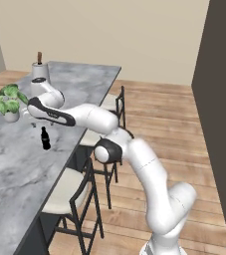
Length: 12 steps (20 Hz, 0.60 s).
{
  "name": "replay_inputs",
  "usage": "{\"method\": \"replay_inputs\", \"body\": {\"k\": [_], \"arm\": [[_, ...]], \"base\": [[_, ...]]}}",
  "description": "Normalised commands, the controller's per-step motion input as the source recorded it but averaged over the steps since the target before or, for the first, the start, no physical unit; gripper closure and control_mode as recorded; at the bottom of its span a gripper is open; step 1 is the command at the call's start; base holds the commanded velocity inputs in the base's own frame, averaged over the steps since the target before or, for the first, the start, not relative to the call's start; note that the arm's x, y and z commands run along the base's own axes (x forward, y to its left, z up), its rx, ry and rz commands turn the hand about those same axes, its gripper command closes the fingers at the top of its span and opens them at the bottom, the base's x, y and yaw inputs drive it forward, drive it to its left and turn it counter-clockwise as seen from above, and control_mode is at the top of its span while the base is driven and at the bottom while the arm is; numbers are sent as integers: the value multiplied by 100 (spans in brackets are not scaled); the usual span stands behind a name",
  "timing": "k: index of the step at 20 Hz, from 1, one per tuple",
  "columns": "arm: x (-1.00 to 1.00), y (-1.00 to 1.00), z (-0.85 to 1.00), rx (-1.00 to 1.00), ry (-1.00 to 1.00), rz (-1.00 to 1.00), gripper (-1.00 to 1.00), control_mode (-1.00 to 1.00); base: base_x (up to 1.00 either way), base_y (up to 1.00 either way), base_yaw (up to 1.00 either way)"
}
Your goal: Place the large bottle from the dining counter next to the other large bottle outside the sink, and place the small bottle from the dining counter next to the other small bottle inside the sink.
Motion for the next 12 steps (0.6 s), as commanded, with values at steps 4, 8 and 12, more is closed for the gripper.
{"method": "replay_inputs", "body": {"k": [4,8,12], "arm": [[6,1,-1,0,4,0,-100,-100],[0,5,-7,0,3,0,-100,-100],[0,3,-9,0,1,0,-100,-100]], "base": [[0,0,0],[0,0,0],[0,0,0]]}}
